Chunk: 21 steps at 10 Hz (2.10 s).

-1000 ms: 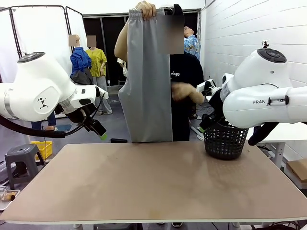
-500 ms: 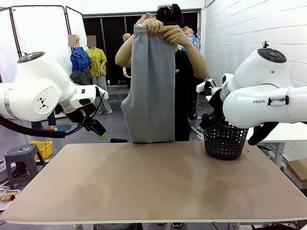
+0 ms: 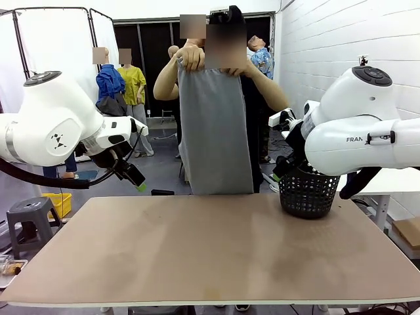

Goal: Fold the training pants.
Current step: Grab both ends of the Training pants handed by a person.

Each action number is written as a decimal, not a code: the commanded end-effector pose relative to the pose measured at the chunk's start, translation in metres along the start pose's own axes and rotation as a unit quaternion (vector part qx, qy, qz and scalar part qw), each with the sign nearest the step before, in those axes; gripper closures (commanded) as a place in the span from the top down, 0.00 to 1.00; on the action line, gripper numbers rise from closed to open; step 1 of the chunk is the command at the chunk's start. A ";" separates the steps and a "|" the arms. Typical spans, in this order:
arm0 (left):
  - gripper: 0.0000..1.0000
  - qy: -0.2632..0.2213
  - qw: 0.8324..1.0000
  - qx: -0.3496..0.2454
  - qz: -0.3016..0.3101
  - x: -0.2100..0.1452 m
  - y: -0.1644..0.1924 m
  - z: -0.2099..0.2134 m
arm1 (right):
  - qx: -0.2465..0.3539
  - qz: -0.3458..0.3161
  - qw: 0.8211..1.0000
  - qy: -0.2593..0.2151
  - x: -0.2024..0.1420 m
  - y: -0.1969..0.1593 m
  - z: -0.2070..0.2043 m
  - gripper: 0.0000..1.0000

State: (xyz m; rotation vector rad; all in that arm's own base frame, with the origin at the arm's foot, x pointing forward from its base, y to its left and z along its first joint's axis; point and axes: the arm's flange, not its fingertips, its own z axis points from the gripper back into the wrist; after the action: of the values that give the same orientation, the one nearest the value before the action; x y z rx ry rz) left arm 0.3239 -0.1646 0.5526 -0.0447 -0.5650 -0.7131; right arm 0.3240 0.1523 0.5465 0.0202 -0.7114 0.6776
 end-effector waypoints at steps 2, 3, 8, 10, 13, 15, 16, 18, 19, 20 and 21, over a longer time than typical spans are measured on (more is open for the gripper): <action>1.00 0.000 1.000 -0.002 -0.001 0.000 0.000 0.000 | 0.000 0.000 1.000 0.000 0.000 0.000 -0.001 1.00; 1.00 0.000 1.000 -0.002 -0.001 0.000 0.000 0.000 | 0.000 0.000 1.000 0.000 0.000 0.000 -0.001 1.00; 1.00 0.000 1.000 -0.002 -0.001 0.000 0.000 0.000 | 0.000 0.000 1.000 0.000 0.000 0.000 -0.001 1.00; 1.00 0.000 1.000 -0.002 -0.001 0.000 0.000 0.000 | 0.000 0.000 1.000 0.000 0.000 0.000 -0.001 1.00; 1.00 0.000 1.000 -0.002 -0.001 0.000 0.000 0.000 | 0.000 0.000 1.000 0.000 0.000 0.000 -0.001 1.00; 1.00 0.000 1.000 -0.002 -0.001 0.000 0.000 0.000 | 0.000 0.000 1.000 0.000 0.000 0.000 -0.001 1.00; 1.00 0.000 1.000 -0.002 -0.001 0.000 0.000 0.000 | 0.000 0.000 1.000 0.000 0.000 0.000 -0.001 1.00; 1.00 0.000 1.000 -0.002 -0.001 0.000 0.000 0.000 | 0.000 0.000 1.000 0.000 0.000 0.000 -0.001 1.00; 1.00 0.000 1.000 -0.002 -0.001 0.000 0.000 0.000 | 0.000 0.000 1.000 0.000 0.000 0.000 -0.001 1.00; 1.00 0.000 1.000 -0.002 -0.001 0.000 0.000 0.000 | 0.000 0.000 1.000 0.000 0.000 0.000 -0.001 1.00; 1.00 0.000 1.000 -0.002 -0.001 0.000 0.000 0.000 | 0.000 0.000 1.000 0.000 0.000 0.000 -0.001 1.00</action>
State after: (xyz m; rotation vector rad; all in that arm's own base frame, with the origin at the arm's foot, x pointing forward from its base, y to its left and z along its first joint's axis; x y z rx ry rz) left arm 0.3239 -0.1647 0.5526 -0.0447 -0.5650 -0.7131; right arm 0.3240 0.1523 0.5465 0.0202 -0.7114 0.6776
